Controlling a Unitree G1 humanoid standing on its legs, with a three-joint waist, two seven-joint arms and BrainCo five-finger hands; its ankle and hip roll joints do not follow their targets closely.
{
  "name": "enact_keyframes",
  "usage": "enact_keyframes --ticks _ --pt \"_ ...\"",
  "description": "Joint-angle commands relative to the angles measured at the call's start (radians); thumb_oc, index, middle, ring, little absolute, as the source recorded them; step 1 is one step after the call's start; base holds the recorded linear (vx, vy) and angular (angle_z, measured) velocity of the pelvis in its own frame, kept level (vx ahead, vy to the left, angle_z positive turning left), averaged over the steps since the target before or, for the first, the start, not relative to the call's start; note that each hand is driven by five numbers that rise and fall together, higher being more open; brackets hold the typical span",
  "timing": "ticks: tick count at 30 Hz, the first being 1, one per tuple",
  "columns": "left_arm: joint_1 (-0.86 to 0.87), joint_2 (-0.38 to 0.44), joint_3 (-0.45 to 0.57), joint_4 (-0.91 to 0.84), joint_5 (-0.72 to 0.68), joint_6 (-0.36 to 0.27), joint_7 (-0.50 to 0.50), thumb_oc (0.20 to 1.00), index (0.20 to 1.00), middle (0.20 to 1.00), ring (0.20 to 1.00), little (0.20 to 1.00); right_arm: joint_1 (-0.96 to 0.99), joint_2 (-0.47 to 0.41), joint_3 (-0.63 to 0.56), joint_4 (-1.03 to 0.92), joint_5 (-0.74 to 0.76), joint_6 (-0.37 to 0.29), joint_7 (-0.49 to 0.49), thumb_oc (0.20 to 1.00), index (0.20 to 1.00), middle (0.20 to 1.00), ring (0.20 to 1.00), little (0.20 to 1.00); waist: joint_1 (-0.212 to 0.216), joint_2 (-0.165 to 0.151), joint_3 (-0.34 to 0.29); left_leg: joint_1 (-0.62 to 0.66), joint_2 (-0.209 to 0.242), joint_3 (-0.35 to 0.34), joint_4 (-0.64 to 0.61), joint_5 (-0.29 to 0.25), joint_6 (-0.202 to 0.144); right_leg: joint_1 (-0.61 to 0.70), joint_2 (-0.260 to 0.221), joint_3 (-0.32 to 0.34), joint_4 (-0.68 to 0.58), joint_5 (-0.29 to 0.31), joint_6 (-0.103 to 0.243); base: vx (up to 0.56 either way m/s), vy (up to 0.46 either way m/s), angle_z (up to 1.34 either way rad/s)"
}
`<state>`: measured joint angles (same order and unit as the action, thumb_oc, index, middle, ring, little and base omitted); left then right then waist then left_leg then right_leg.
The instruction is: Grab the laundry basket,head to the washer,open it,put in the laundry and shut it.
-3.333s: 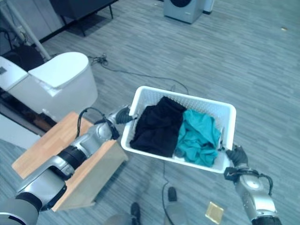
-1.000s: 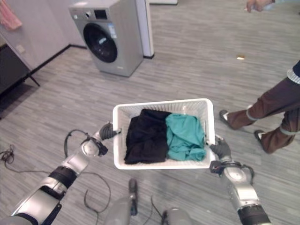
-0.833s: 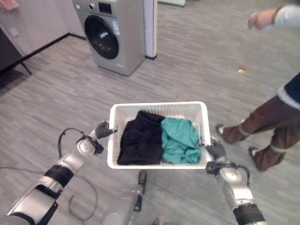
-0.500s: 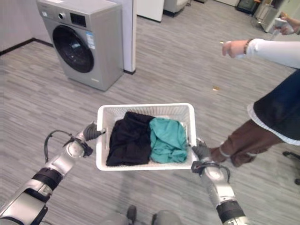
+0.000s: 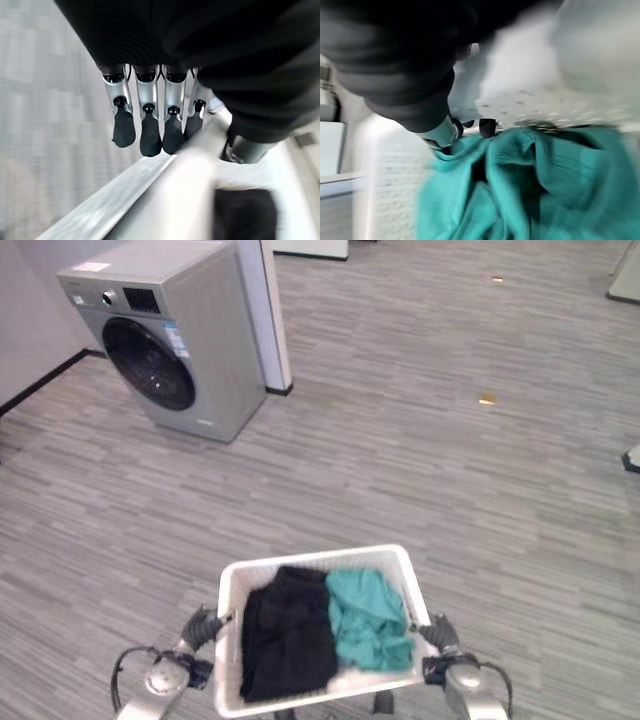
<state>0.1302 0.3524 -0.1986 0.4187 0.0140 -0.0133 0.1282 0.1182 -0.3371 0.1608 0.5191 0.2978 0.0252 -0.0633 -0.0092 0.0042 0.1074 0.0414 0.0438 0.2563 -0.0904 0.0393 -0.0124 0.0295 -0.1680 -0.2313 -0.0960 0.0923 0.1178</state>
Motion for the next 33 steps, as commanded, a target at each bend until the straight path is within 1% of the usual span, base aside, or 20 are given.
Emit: enact_keyframes --ticks 1,9,10,13,15,17,18,19,22,23,25,27,28,29,30,31,32,33 --pt "-0.109 0.058 0.117 -0.046 -0.033 -0.085 0.027 0.2 0.2 0.2 0.2 0.2 -0.065 -0.058 -0.108 -0.085 -0.02 -0.077 -0.03 0.2 0.2 0.2 0.2 0.2 0.015 -0.02 0.036 0.048 0.015 0.036 0.044 -0.137 0.012 0.068 -0.035 -0.057 0.009 -0.066 0.0 0.0 0.0 0.0" --pt "-0.114 0.071 0.124 -0.06 -0.008 -0.088 0.023 0.2 0.2 0.2 0.2 0.2 -0.095 -0.107 -0.109 -0.19 -0.047 -0.093 -0.01 0.2 0.2 0.2 0.2 0.2 0.029 -0.026 0.036 0.054 0.009 0.025 0.028 -0.133 0.015 0.069 -0.04 -0.064 0.01 -0.06 0.004 0.0 0.007 0.0" --pt "-0.118 0.082 0.133 -0.07 0.001 -0.085 0.022 0.2 0.2 0.2 0.2 0.2 -0.114 -0.125 -0.111 -0.219 -0.05 -0.093 -0.006 0.2 0.2 0.2 0.2 0.2 0.035 -0.029 0.038 0.053 0.006 0.021 0.024 -0.132 0.017 0.068 -0.043 -0.064 0.009 -0.057 0.008 0.01 0.064 0.03" --pt "-0.129 0.093 0.139 -0.077 0.007 -0.084 0.024 0.2 0.2 0.2 0.2 0.2 -0.139 -0.136 -0.107 -0.236 -0.054 -0.094 -0.006 0.2 0.2 0.2 0.2 0.2 0.041 -0.032 0.04 0.051 0.002 0.021 0.024 -0.133 0.019 0.065 -0.046 -0.062 0.01 -0.054 0.012 0.0 0.044 0.05" --pt "-0.145 0.108 0.148 -0.088 0.013 -0.084 0.029 0.2 0.2 0.2 0.2 0.2 -0.166 -0.151 -0.107 -0.248 -0.053 -0.094 -0.006 0.2 0.2 0.2 0.2 0.2 0.045 -0.034 0.042 0.047 -0.001 0.023 0.027 -0.136 0.022 0.06 -0.05 -0.063 0.012 -0.049 0.015 -0.01 0.069 0.03" --pt "-0.185 0.141 0.165 -0.121 0.018 -0.086 0.038 0.2 0.2 0.2 0.2 0.2 -0.219 -0.182 -0.098 -0.269 -0.05 -0.092 -0.005 0.2 0.2 0.2 0.2 0.2 0.053 -0.041 0.048 0.039 -0.009 0.026 0.032 -0.142 0.029 0.048 -0.06 -0.064 0.02 -0.039 0.023 -0.02 0.092 0.01" --pt "-0.186 0.141 0.165 -0.121 0.018 -0.086 0.037 0.2 0.2 0.2 0.2 0.2 -0.221 -0.182 -0.098 -0.269 -0.05 -0.092 -0.005 0.2 0.2 0.2 0.2 0.2 0.053 -0.041 0.049 0.038 -0.009 0.027 0.032 -0.142 0.029 0.047 -0.06 -0.063 0.02 -0.039 0.023 -0.02 0.106 -0.01" --pt "-0.215 0.163 0.17 -0.138 0.028 -0.087 0.047 0.2 0.2 0.2 0.2 0.2 -0.245 -0.198 -0.095 -0.275 -0.041 -0.09 -0.001 0.2 0.2 0.2 0.2 0.2 0.056 -0.045 0.051 0.034 -0.015 0.025 0.034 -0.145 0.034 0.04 -0.067 -0.063 0.03 -0.035 0.026 -0.01 0.074 -0.02" --pt "-0.24 0.182 0.175 -0.154 0.033 -0.087 0.053 0.2 0.2 0.2 0.2 0.2 -0.269 -0.216 -0.091 -0.277 -0.048 -0.085 -0.003 0.2 0.2 0.2 0.2 0.2 0.058 -0.048 0.053 0.03 -0.021 0.023 0.039 -0.148 0.039 0.034 -0.075 -0.064 0.04 -0.031 0.031 -0.01 0.115 -0.02" --pt "-0.307 0.205 0.162 -0.175 0.05 -0.087 0.067 0.2 0.2 0.2 0.2 0.2 -0.309 -0.24 -0.081 -0.266 -0.051 -0.079 -0.005 0.2 0.2 0.2 0.2 0.2 0.063 -0.054 0.057 0.023 -0.035 0.014 0.048 -0.156 0.049 0.023 -0.093 -0.067 0.076 -0.026 0.039 0.0 0.177 0.02" --pt "-0.332 0.207 0.152 -0.176 0.051 -0.087 0.07 0.2 0.2 0.2 0.2 0.2 -0.323 -0.239 -0.078 -0.259 -0.051 -0.077 -0.007 0.2 0.2 0.2 0.2 0.2 0.063 -0.056 0.059 0.02 -0.041 0.01 0.054 -0.16 0.053 0.015 -0.101 -0.065 0.101 -0.026 0.043 0.01 0.171 0.13" --pt "-0.396 0.213 0.111 -0.183 0.056 -0.091 0.071 0.2 0.2 0.2 0.2 0.2 -0.341 -0.233 -0.073 -0.257 -0.033 -0.079 -0.009 0.2 0.2 0.2 0.2 0.2 0.058 -0.055 0.065 0.022 -0.058 -0.015 0.069 -0.171 0.071 -0.014 -0.114 -0.041 0.219 -0.046 0.038 0.06 0.195 0.19" --pt "-0.408 0.208 0.097 -0.184 0.057 -0.091 0.072 0.2 0.2 0.2 0.2 0.2 -0.349 -0.227 -0.069 -0.254 -0.027 -0.078 -0.011 0.2 0.2 0.2 0.2 0.2 0.052 -0.051 0.07 0.028 -0.063 -0.028 0.073 -0.174 0.078 -0.031 -0.113 -0.019 0.265 -0.041 0.033 0.09 0.201 0.26" --pt "-0.432 0.203 0.073 -0.182 0.056 -0.09 0.07 0.2 0.2 0.2 0.2 0.2 -0.368 -0.223 -0.056 -0.265 -0.028 -0.079 -0.014 0.2 0.2 0.2 0.2 0.2 0.042 -0.043 0.083 0.034 -0.072 -0.047 0.082 -0.178 0.092 -0.068 -0.086 0.024 0.35 -0.057 0.02 0.06 0.143 0.39" --pt "-0.433 0.203 0.073 -0.181 0.055 -0.091 0.071 0.2 0.2 0.2 0.2 0.2 -0.369 -0.223 -0.056 -0.264 -0.027 -0.078 -0.014 0.2 0.2 0.2 0.2 0.2 0.043 -0.043 0.084 0.034 -0.072 -0.046 0.082 -0.178 0.092 -0.071 -0.087 0.025 0.355 -0.06 0.02 0.12 0.165 0.5" --pt "-0.495 0.197 0.025 -0.161 0.06 -0.09 0.072 0.2 0.2 0.2 0.2 0.2 -0.402 -0.223 -0.037 -0.261 0.004 -0.091 -0.019 0.2 0.2 0.2 0.2 0.2 0.025 -0.028 0.09 0.044 -0.075 -0.086 0.084 -0.183 0.095 -0.123 -0.008 0.063 0.394 -0.138 -0.008 0.07 0.064 0.35" --pt "-0.497 0.197 0.024 -0.159 0.06 -0.091 0.073 0.2 0.2 0.2 0.2 0.2 -0.404 -0.224 -0.038 -0.26 0.004 -0.092 -0.019 0.2 0.2 0.2 0.2 0.2 0.025 -0.028 0.089 0.04 -0.074 -0.087 0.084 -0.18 0.094 -0.125 -0.007 0.061 0.392 -0.135 -0.01 0.16 0.073 0.41" --pt "-0.539 0.191 -0.007 -0.139 0.055 -0.096 0.072 0.2 0.2 0.2 0.2 0.2 -0.419 -0.238 -0.032 -0.26 0.037 -0.102 -0.028 0.2 0.2 0.2 0.2 0.2 -0.004 -0.027 0.099 0.046 -0.087 -0.138 0.094 -0.186 0.088 -0.167 0.076 0.157 0.349 -0.16 -0.012 0.13 0.013 0.61"
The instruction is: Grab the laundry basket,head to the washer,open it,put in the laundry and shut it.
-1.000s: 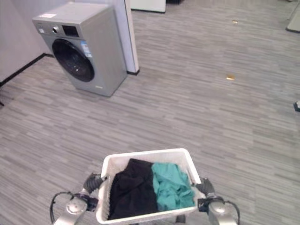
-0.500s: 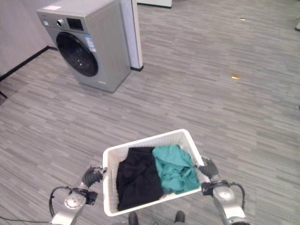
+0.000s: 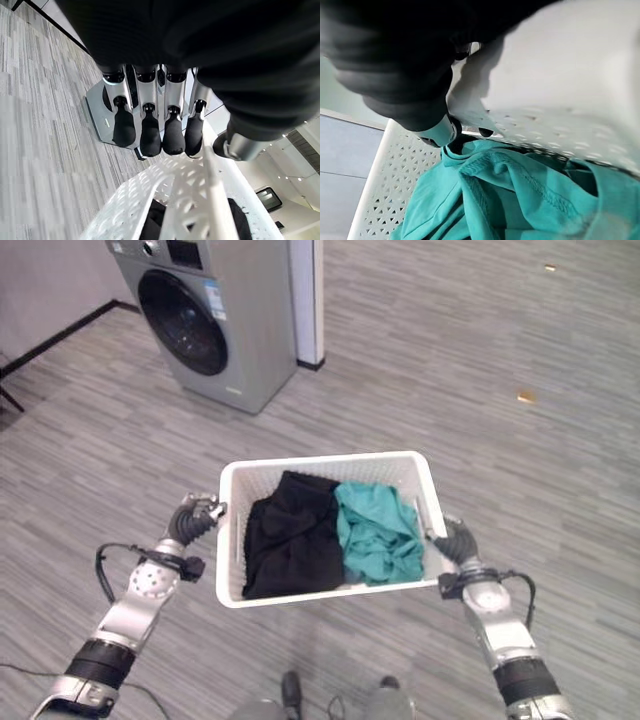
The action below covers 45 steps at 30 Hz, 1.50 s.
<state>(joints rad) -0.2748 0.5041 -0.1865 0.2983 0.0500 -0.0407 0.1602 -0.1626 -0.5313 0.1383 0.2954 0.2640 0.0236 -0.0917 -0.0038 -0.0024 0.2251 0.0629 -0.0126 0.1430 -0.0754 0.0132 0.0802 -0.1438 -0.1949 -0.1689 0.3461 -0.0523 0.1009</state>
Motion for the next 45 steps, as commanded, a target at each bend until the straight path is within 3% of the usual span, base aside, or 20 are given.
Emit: enact_keyframes --ticks 1,2,3,7,10,12,15,19,22,24,25,26,29,33,35,39,40,41,42,45 --pt "-0.157 0.035 -0.034 -0.01 0.017 -0.071 0.042 0.2 0.2 0.2 0.2 0.2 -0.143 -0.051 -0.007 -0.039 0.082 -0.107 -0.005 0.2 0.2 0.2 0.2 0.2 -0.024 -0.019 -0.013 0.027 -0.042 -0.056 0.086 -0.166 -0.006 -0.014 0.137 0.155 -0.129 0.001 0.007 0.13 0.016 0.84" --pt "-0.159 0.035 -0.034 -0.009 0.017 -0.071 0.042 0.2 0.2 0.2 0.2 0.2 -0.144 -0.051 -0.007 -0.038 0.082 -0.107 -0.005 0.2 0.2 0.2 0.2 0.2 -0.024 -0.019 -0.014 0.023 -0.041 -0.055 0.086 -0.163 -0.006 -0.015 0.137 0.155 -0.135 0.007 0.007 0.13 -0.007 1.17" --pt "-0.205 0.028 -0.063 0.008 0.02 -0.077 0.051 0.2 0.2 0.2 0.2 0.2 -0.153 -0.063 -0.002 -0.042 0.09 -0.11 -0.011 0.2 0.2 0.2 0.2 0.2 -0.044 -0.022 0.0 0.031 -0.061 -0.109 0.097 -0.175 -0.004 -0.065 0.173 0.25 -0.188 0.053 0.017 0.09 -0.013 1.21" --pt "-0.276 0.005 -0.117 0.049 0.037 -0.077 0.058 0.2 0.2 0.2 0.2 0.2 -0.133 -0.083 -0.027 -0.054 0.1 -0.122 -0.017 0.2 0.2 0.2 0.2 0.2 -0.086 -0.03 0.013 0.05 -0.088 -0.2 0.11 -0.194 -0.003 -0.12 0.214 0.367 -0.266 0.117 0.038 0.16 -0.028 1.01" --pt "-0.291 0.003 -0.136 0.06 0.051 -0.07 0.053 0.2 0.2 0.2 0.2 0.2 -0.11 -0.082 -0.047 -0.067 0.096 -0.127 -0.024 0.2 0.2 0.2 0.2 0.2 -0.097 -0.037 0.017 0.105 -0.105 -0.247 0.094 -0.215 -0.004 -0.116 0.205 0.263 -0.327 0.157 0.03 0.31 -0.081 1.26" --pt "-0.276 0.001 -0.128 0.057 0.056 -0.064 0.04 0.2 0.2 0.2 0.2 0.2 -0.106 -0.077 -0.046 -0.068 0.099 -0.125 -0.018 0.2 0.2 0.2 0.2 0.2 -0.09 -0.04 -0.006 0.16 -0.11 -0.244 0.086 -0.248 -0.001 -0.103 0.2 0.118 -0.336 0.173 0.018 0.3 -0.085 0.72" --pt "-0.281 -0.011 -0.132 0.076 0.055 -0.063 0.039 0.2 0.2 0.2 0.2 0.2 -0.091 -0.084 -0.054 -0.069 0.107 -0.125 -0.016 0.2 0.2 0.2 0.2 0.2 -0.104 -0.032 -0.03 0.189 -0.1 -0.263 0.102 -0.27 -0.009 -0.072 0.207 0.116 -0.328 0.166 -0.005 0.32 -0.088 0.26" --pt "-0.256 -0.026 -0.129 0.096 0.047 -0.065 0.04 0.2 0.2 0.2 0.2 0.2 -0.043 -0.087 -0.069 -0.101 0.116 -0.128 -0.002 0.2 0.2 0.2 0.2 0.2 -0.135 -0.005 -0.056 0.175 -0.02 -0.179 0.275 -0.191 -0.103 -0.005 0.208 0.033 -0.269 0.096 -0.039 0.38 -0.133 0.61" --pt "-0.237 -0.019 -0.117 0.091 0.04 -0.06 0.031 0.2 0.2 0.2 0.2 0.2 -0.038 -0.09 -0.064 -0.122 0.124 -0.132 0.001 0.2 0.2 0.2 0.2 0.2 -0.13 -0.02 -0.064 0.069 0.09 -0.015 0.6 -0.055 -0.165 0.084 0.215 0.01 -0.286 0.046 -0.087 0.32 -0.173 0.41" --pt "-0.223 -0.009 -0.105 0.08 0.037 -0.056 0.034 0.2 0.2 0.2 0.2 0.2 -0.038 -0.088 -0.057 -0.131 0.124 -0.136 0.001 0.2 0.2 0.2 0.2 0.2 -0.11 -0.036 -0.061 0.006 0.13 0.018 0.779 0.007 -0.168 0.128 0.233 0.02 -0.293 0.016 -0.122 0.35 -0.259 -0.17" --pt "-0.22 -0.013 -0.111 0.086 0.035 -0.052 0.039 0.2 0.2 0.2 0.2 0.2 -0.029 -0.089 -0.057 -0.14 0.117 -0.134 -0.004 0.2 0.2 0.2 0.2 0.2 -0.105 -0.061 -0.056 -0.049 0.23 0.063 0.882 0.03 -0.155 0.176 0.229 0.018 -0.293 -0.013 -0.139 0.44 -0.266 -0.31" --pt "-0.225 -0.02 -0.121 0.085 0.028 -0.051 0.036 0.2 0.2 0.2 0.2 0.2 -0.023 -0.089 -0.058 -0.147 0.114 -0.134 -0.007 0.2 0.2 0.2 0.2 0.2 -0.102 -0.069 -0.052 -0.067 0.309 0.094 0.875 0.017 -0.141 0.197 0.227 0.008 -0.291 -0.029 -0.142 0.35 -0.19 -0.22" --pt "-0.236 -0.023 -0.135 0.086 0.016 -0.046 0.029 0.2 0.2 0.2 0.2 0.2 -0.007 -0.089 -0.068 -0.156 0.107 -0.13 -0.018 0.2 0.2 0.2 0.2 0.2 -0.085 -0.101 -0.045 -0.111 0.363 0.12 0.772 -0.025 -0.122 0.232 0.196 0.011 -0.288 -0.041 -0.129 0.21 0.003 -0.06" --pt "-0.233 -0.015 -0.132 0.078 0.01 -0.048 0.029 0.2 0.2 0.2 0.2 0.2 -0.004 -0.09 -0.07 -0.179 0.102 -0.135 -0.012 0.2 0.2 0.2 0.2 0.2 -0.057 -0.116 -0.044 -0.202 0.306 0.017 0.382 0.039 -0.15 0.27 0.174 0.029 -0.295 -0.056 -0.128 0.24 0.142 -0.09" --pt "-0.214 0.0 -0.111 0.069 0.018 -0.053 0.049 0.2 0.2 0.2 0.2 0.2 -0.056 -0.08 -0.05 -0.153 0.111 -0.134 -0.014 0.2 0.2 0.2 0.2 0.2 -0.016 -0.101 -0.054 -0.262 0.195 -0.138 0.093 0.096 -0.195 0.353 0.173 0.071 -0.295 -0.122 -0.108 0.72 0.396 -0.35" --pt "-0.2 0.007 -0.101 0.054 0.026 -0.057 0.044 0.2 0.2 0.2 0.2 0.2 -0.078 -0.072 -0.032 -0.153 0.111 -0.121 -0.008 0.2 0.2 0.2 0.2 0.2 0.001 -0.088 -0.08 -0.248 0.182 -0.122 0.106 0.097 -0.188 0.374 0.152 0.097 -0.284 -0.142 -0.092 0.48 0.33 -0.73" --pt "-0.179 0.015 -0.093 0.038 0.03 -0.062 0.046 0.2 0.2 0.2 0.2 0.2 -0.095 -0.044 -0.012 -0.155 0.107 -0.115 0.0 0.2 0.2 0.2 0.2 0.2 0.022 -0.094 -0.094 -0.26 0.115 -0.188 0.209 0.048 -0.158 0.375 0.11 0.126 -0.208 -0.117 -0.06 0.68 0.512 -0.67" --pt "-0.185 0.013 -0.102 0.038 0.03 -0.06 0.046 0.2 0.2 0.2 0.2 0.2 -0.094 -0.036 -0.011 -0.15 0.102 -0.112 0.004 0.2 0.2 0.2 0.2 0.2 0.02 -0.106 -0.097 -0.256 0.084 -0.176 0.246 0.008 -0.133 0.37 0.092 0.143 -0.141 -0.082 -0.04 0.56 0.442 -0.52" --pt "-0.186 0.013 -0.103 0.038 0.03 -0.06 0.046 0.2 0.2 0.2 0.2 0.2 -0.094 -0.036 -0.011 -0.15 0.102 -0.112 0.004 0.2 0.2 0.2 0.2 0.2 0.021 -0.106 -0.099 -0.26 0.084 -0.176 0.247 0.01 -0.132 0.366 0.092 0.145 -0.139 -0.08 -0.038 0.3 0.259 -0.11" --pt "-0.213 0.011 -0.126 0.04 0.027 -0.054 0.05 0.2 0.2 0.2 0.2 0.2 -0.106 -0.019 -0.013 -0.137 0.09 -0.102 -0.009 0.2 0.2 0.2 0.2 0.2 0.013 -0.106 -0.104 -0.208 0.02 -0.159 0.266 -0.048 -0.061 0.278 0.053 0.174 0.122 0.074 -0.003 0.32 0.317 -0.04"
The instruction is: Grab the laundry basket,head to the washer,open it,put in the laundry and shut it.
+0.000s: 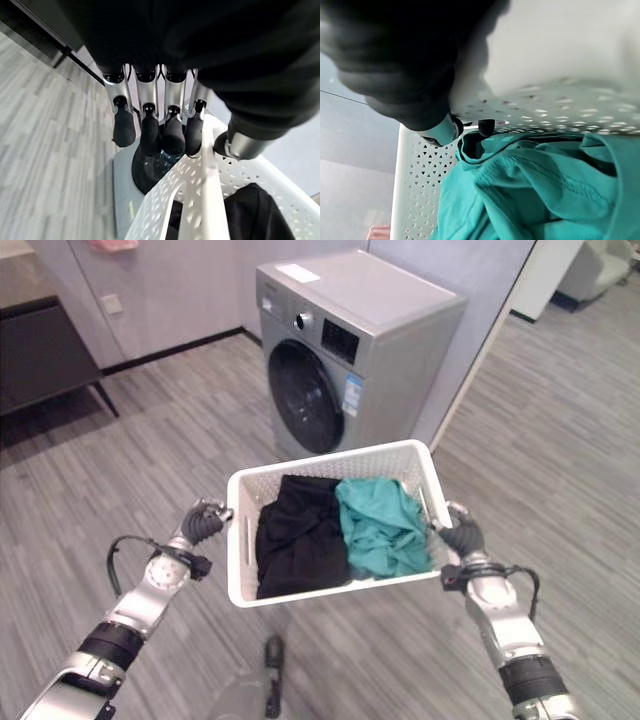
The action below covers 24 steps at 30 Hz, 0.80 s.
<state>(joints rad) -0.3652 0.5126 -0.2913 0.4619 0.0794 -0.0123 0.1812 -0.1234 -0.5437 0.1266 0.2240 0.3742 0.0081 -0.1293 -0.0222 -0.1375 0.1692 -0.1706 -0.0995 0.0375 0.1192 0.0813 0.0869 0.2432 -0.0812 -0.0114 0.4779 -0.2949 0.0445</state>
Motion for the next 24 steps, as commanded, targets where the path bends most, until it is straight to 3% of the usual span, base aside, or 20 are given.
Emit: enact_keyframes --ticks 1,2,3,5,6,8,9,10,11,12,13,15,16,17,18,19,20,21,22,24 --pt "-0.12 0.005 -0.018 -0.132 0.0 -0.08 0.033 0.2 0.2 0.2 0.2 0.2 -0.157 0.003 0.005 -0.066 -0.028 -0.082 0.028 0.2 0.2 0.2 0.2 0.2 0.032 0.037 -0.038 0.053 0.087 -0.05 0.068 -0.134 -0.039 -0.149 -0.073 0.026 0.097 0.382 0.056 0.31 0.351 0.27" --pt "-0.115 0.012 -0.011 -0.147 0.0 -0.078 0.034 0.2 0.2 0.2 0.2 0.2 -0.164 0.011 0.008 -0.068 -0.038 -0.079 0.027 0.2 0.2 0.2 0.2 0.2 0.032 0.049 -0.025 0.086 0.082 -0.049 0.058 -0.144 -0.02 -0.196 -0.075 0.027 0.184 0.407 0.055 0.37 0.433 0.27" --pt "-0.105 0.023 0.006 -0.161 -0.003 -0.075 0.043 0.2 0.2 0.2 0.2 0.2 -0.188 0.033 0.019 -0.058 -0.047 -0.079 0.025 0.2 0.2 0.2 0.2 0.2 0.036 0.074 -0.009 0.147 0.088 -0.025 0.034 -0.164 0.004 -0.281 -0.107 -0.038 0.263 0.403 0.06 0.36 0.369 0.15" --pt "-0.097 0.029 0.02 -0.174 -0.002 -0.075 0.044 0.2 0.2 0.2 0.2 0.2 -0.199 0.035 0.023 -0.055 -0.047 -0.077 0.025 0.2 0.2 0.2 0.2 0.2 0.032 0.079 -0.002 0.175 0.083 -0.017 0.019 -0.17 0.007 -0.326 -0.116 -0.058 0.252 0.365 0.048 0.27 0.187 -0.02" --pt "-0.088 0.029 0.028 -0.178 -0.004 -0.078 0.043 0.2 0.2 0.2 0.2 0.2 -0.203 0.033 0.025 -0.054 -0.046 -0.076 0.027 0.2 0.2 0.2 0.2 0.2 0.021 0.085 0.0 0.204 0.079 -0.023 0.004 -0.176 0.004 -0.356 -0.09 -0.069 0.217 0.328 0.042 0.25 0.066 0.03" --pt "-0.08 0.029 0.035 -0.176 -0.007 -0.087 0.039 0.2 0.2 0.2 0.2 0.2 -0.204 0.026 0.018 -0.052 -0.042 -0.078 0.024 0.2 0.2 0.2 0.2 0.2 -0.002 0.086 0.01 0.261 0.063 -0.037 -0.012 -0.207 -0.001 -0.396 -0.041 -0.084 0.075 0.279 0.049 0.45 0.072 0.12" --pt "-0.079 0.032 0.044 -0.174 -0.007 -0.092 0.041 0.2 0.2 0.2 0.2 0.2 -0.21 0.026 0.021 -0.053 -0.038 -0.083 0.019 0.2 0.2 0.2 0.2 0.2 -0.009 0.076 0.003 0.294 0.051 -0.021 -0.02 -0.24 -0.014 -0.413 -0.045 -0.135 -0.149 0.264 0.052 0.41 0.018 0.48" --pt "-0.077 0.032 0.044 -0.174 -0.007 -0.092 0.041 0.2 0.2 0.2 0.2 0.2 -0.21 0.026 0.022 -0.053 -0.038 -0.084 0.018 0.2 0.2 0.2 0.2 0.2 -0.015 0.085 0.007 0.302 0.063 -0.027 -0.021 -0.244 -0.016 -0.389 -0.034 -0.147 -0.178 0.275 0.05 0.41 -0.014 0.37" --pt "-0.084 0.03 0.05 -0.164 -0.003 -0.09 0.047 0.2 0.2 0.2 0.2 0.2 -0.217 0.028 0.025 -0.047 -0.038 -0.086 0.015 0.2 0.2 0.2 0.2 0.2 -0.015 0.079 0.006 0.334 0.062 -0.016 -0.026 -0.268 -0.028 -0.405 -0.03 -0.188 -0.289 0.293 0.057 0.44 -0.037 0.27" --pt "-0.081 0.026 0.065 -0.148 0.007 -0.087 0.055 0.2 0.2 0.2 0.2 0.2 -0.216 0.031 0.028 -0.043 -0.042 -0.086 0.012 0.2 0.2 0.2 0.2 0.2 -0.013 0.078 0.003 0.386 0.069 0.013 -0.027 -0.31 -0.047 -0.395 -0.028 -0.278 -0.42 0.327 0.074 0.41 -0.033 0.06" --pt "-0.082 0.026 0.065 -0.149 0.007 -0.087 0.055 0.2 0.2 0.2 0.2 0.2 -0.217 0.031 0.027 -0.043 -0.042 -0.086 0.012 0.2 0.2 0.2 0.2 0.2 -0.014 0.075 0.004 0.384 0.066 0.012 -0.027 -0.307 -0.047 -0.394 -0.03 -0.279 -0.426 0.332 0.073 0.42 -0.03 -0.03" --pt "-0.083 0.023 0.07 -0.135 0.019 -0.086 0.053 0.2 0.2 0.2 0.2 0.2 -0.217 0.035 0.032 -0.036 -0.041 -0.088 0.013 0.2 0.2 0.2 0.2 0.2 -0.006 0.074 -0.012 0.428 0.074 0.049 -0.021 -0.34 -0.069 -0.378 -0.036 -0.401 -0.472 0.33 0.079 0.44 -0.032 -0.08" --pt "-0.067 0.015 0.068 -0.137 0.025 -0.087 0.046 0.2 0.2 0.2 0.2 0.2 -0.207 0.031 0.038 -0.037 -0.04 -0.084 0.017 0.2 0.2 0.2 0.2 0.2 -0.011 0.076 -0.029 0.431 0.091 0.068 0.045 -0.343 -0.094 -0.326 -0.021 -0.442 -0.474 0.32 0.055 0.43 -0.045 0.12" --pt "-0.065 0.015 0.069 -0.138 0.025 -0.087 0.046 0.2 0.2 0.2 0.2 0.2 -0.207 0.031 0.039 -0.037 -0.04 -0.084 0.017 0.2 0.2 0.2 0.2 0.2 -0.012 0.077 -0.03 0.429 0.092 0.068 0.051 -0.345 -0.095 -0.325 -0.019 -0.442 -0.476 0.321 0.054 0.48 -0.072 0.06" --pt "-0.051 0.009 0.075 -0.136 0.028 -0.088 0.045 0.2 0.2 0.2 0.2 0.2 -0.208 0.029 0.052 -0.028 -0.036 -0.086 0.023 0.2 0.2 0.2 0.2 0.2 -0.016 0.086 -0.05 0.432 0.112 0.08 0.102 -0.322 -0.12 -0.304 0.003 -0.429 -0.474 0.302 0.029 0.34 -0.081 -0.21" --pt "-0.048 0.004 0.075 -0.128 0.024 -0.09 0.05 0.2 0.2 0.2 0.2 0.2 -0.204 0.029 0.056 -0.022 -0.032 -0.086 0.025 0.2 0.2 0.2 0.2 0.2 -0.025 0.095 -0.059 0.411 0.15 0.097 0.2 -0.246 -0.172 -0.286 0.026 -0.417 -0.474 0.297 0.009 0.48 -0.207 -0.4" --pt "-0.052 0.002 0.068 -0.119 0.003 -0.088 0.047 0.2 0.2 0.2 0.2 0.2 -0.22 0.029 0.072 -0.015 -0.019 -0.086 0.015 0.2 0.2 0.2 0.2 0.2 -0.023 0.084 -0.053 0.306 0.241 0.138 0.485 -0.058 -0.251 -0.24 0.039 -0.418 -0.485 0.286 -0.032 0.28 -0.195 -0.33" --pt "-0.054 0.003 0.069 -0.118 0.002 -0.089 0.047 0.2 0.2 0.2 0.2 0.2 -0.223 0.029 0.072 -0.013 -0.018 -0.087 0.015 0.2 0.2 0.2 0.2 0.2 -0.024 0.088 -0.054 0.293 0.25 0.134 0.504 -0.063 -0.258 -0.243 0.048 -0.419 -0.489 0.287 -0.038 0.33 -0.24 -0.16" --pt "-0.056 0.012 0.072 -0.119 -0.016 -0.084 0.058 0.2 0.2 0.2 0.2 0.2 -0.258 0.034 0.107 -0.006 -0.01 -0.083 0.005 0.2 0.2 0.2 0.2 0.2 0.002 0.076 -0.041 0.203 0.269 0.134 0.745 0.005 -0.254 -0.198 0.075 -0.378 -0.505 0.26 -0.086 0.25 -0.125 -0.31" --pt "-0.064 0.01 0.075 -0.117 -0.023 -0.083 0.072 0.2 0.2 0.2 0.2 0.2 -0.262 0.026 0.127 -0.034 -0.007 -0.08 0.011 0.2 0.2 0.2 0.2 0.2 0.014 0.059 -0.027 0.115 0.277 0.125 0.851 -0.024 -0.202 -0.174 0.076 -0.341 -0.508 0.258 -0.104 0.22 -0.024 -1.37"
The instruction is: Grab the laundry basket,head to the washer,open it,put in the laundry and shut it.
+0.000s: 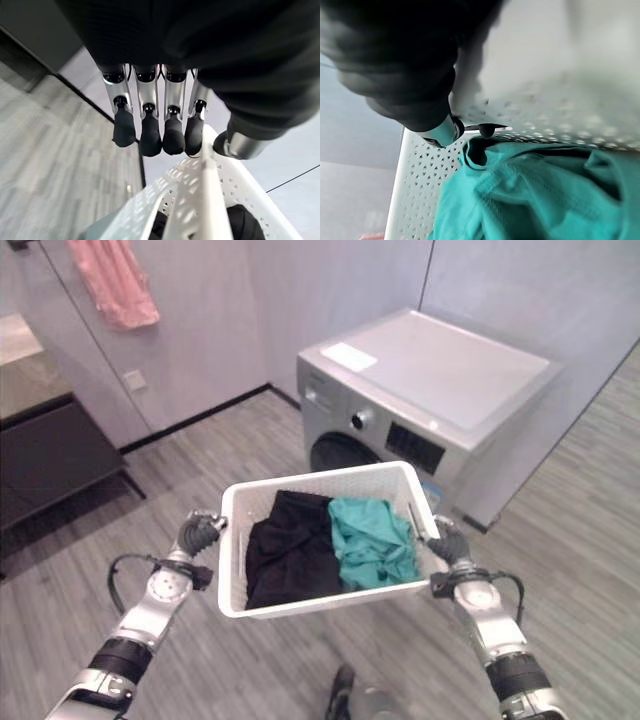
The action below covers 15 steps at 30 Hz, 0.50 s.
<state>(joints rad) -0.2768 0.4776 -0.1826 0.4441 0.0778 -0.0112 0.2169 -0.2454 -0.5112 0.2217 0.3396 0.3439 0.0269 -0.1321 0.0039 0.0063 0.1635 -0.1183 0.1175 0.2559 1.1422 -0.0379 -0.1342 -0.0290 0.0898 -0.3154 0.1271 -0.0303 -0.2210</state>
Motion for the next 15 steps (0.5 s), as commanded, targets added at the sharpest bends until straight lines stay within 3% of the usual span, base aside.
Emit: enact_keyframes --ticks 1,2,3,5,6,7,9,10,12,15 --pt "-0.161 0.043 -0.035 -0.096 -0.021 -0.083 0.04 0.2 0.2 0.2 0.2 0.2 -0.135 -0.011 0.036 -0.177 0.027 -0.095 0.022 0.2 0.2 0.2 0.2 0.2 -0.01 -0.091 -0.017 0.035 0.088 -0.094 -0.165 0.094 0.032 0.112 -0.096 -0.018 -0.154 -0.01 0.159 0.17 0.074 -1.73" --pt "-0.172 0.042 -0.036 -0.092 -0.022 -0.083 0.045 0.2 0.2 0.2 0.2 0.2 -0.135 -0.017 0.04 -0.207 0.027 -0.1 0.032 0.2 0.2 0.2 0.2 0.2 -0.005 -0.098 -0.011 0.01 0.124 -0.093 -0.196 0.074 0.045 0.123 -0.104 -0.007 -0.146 -0.017 0.166 0.25 0.16 -1.34" --pt "-0.185 0.043 -0.034 -0.087 -0.02 -0.084 0.054 0.2 0.2 0.2 0.2 0.2 -0.138 -0.02 0.054 -0.262 0.021 -0.112 0.05 0.2 0.2 0.2 0.2 0.2 0.006 -0.106 -0.004 -0.027 0.153 -0.113 -0.323 0.047 0.066 0.132 -0.12 0.026 -0.134 -0.028 0.182 0.23 0.237 -0.71" --pt "-0.181 0.05 -0.018 -0.1 -0.022 -0.087 0.057 0.2 0.2 0.2 0.2 0.2 -0.136 -0.02 0.071 -0.318 0.015 -0.121 0.075 0.2 0.2 0.2 0.2 0.2 0.027 -0.103 -0.008 0.014 0.163 -0.176 -0.62 0.054 0.075 0.133 -0.128 0.083 -0.12 -0.031 0.205 0.23 0.295 -1.2" --pt "-0.172 0.054 -0.009 -0.106 -0.021 -0.088 0.063 0.2 0.2 0.2 0.2 0.2 -0.13 -0.016 0.081 -0.335 0.022 -0.126 0.092 0.2 0.2 0.2 0.2 0.2 0.04 -0.105 -0.012 0.054 0.158 -0.224 -0.774 0.088 0.069 0.141 -0.138 0.118 -0.118 -0.034 0.213 0.4 0.453 -1.71" --pt "-0.132 0.073 0.025 -0.119 -0.019 -0.095 0.07 0.2 0.2 0.2 0.2 0.2 -0.114 -0.001 0.108 -0.35 0.041 -0.129 0.132 0.2 0.2 0.2 0.2 0.2 0.062 -0.077 -0.031 0.112 0.12 -0.452 -1.011 0.125 0.04 0.146 -0.125 0.213 -0.115 -0.051 0.222 0.39 0.444 -1.91" --pt "-0.122 0.082 0.035 -0.108 -0.019 -0.101 0.078 0.2 0.2 0.2 0.2 0.2 -0.106 0.01 0.119 -0.33 0.053 -0.125 0.143 0.2 0.2 0.2 0.2 0.2 0.05 -0.048 -0.05 0.107 0.108 -0.526 -1.095 0.135 0.004 0.151 -0.131 0.244 -0.115 -0.066 0.23 0.28 0.388 -1.65" --pt "-0.119 0.086 0.039 -0.107 -0.017 -0.103 0.08 0.2 0.2 0.2 0.2 0.2 -0.101 0.012 0.12 -0.331 0.055 -0.121 0.144 0.2 0.2 0.2 0.2 0.2 0.045 -0.041 -0.055 0.1 0.103 -0.522 -1.094 0.136 -0.003 0.155 -0.137 0.255 -0.115 -0.07 0.232 0.18 0.299 -1.45" --pt "-0.124 0.098 0.045 -0.101 0.001 -0.102 0.079 0.2 0.2 0.2 0.2 0.2 -0.057 0.026 0.127 -0.348 0.06 -0.112 0.16 0.2 0.2 0.2 0.2 0.2 0.029 -0.013 -0.073 0.121 0.083 -0.481 -1.078 0.065 -0.014 0.163 -0.172 0.285 -0.104 -0.076 0.253 0.26 0.43 -0.93" --pt "-0.137 0.105 0.048 -0.096 0.004 -0.105 0.087 0.2 0.2 0.2 0.2 0.2 -0.046 0.037 0.133 -0.352 0.056 -0.108 0.166 0.2 0.2 0.2 0.2 0.2 0.026 -0.004 -0.077 0.129 0.039 -0.487 -1.06 0.023 0.004 0.16 -0.214 0.312 -0.103 -0.064 0.275 0.1 0.279 -0.12"
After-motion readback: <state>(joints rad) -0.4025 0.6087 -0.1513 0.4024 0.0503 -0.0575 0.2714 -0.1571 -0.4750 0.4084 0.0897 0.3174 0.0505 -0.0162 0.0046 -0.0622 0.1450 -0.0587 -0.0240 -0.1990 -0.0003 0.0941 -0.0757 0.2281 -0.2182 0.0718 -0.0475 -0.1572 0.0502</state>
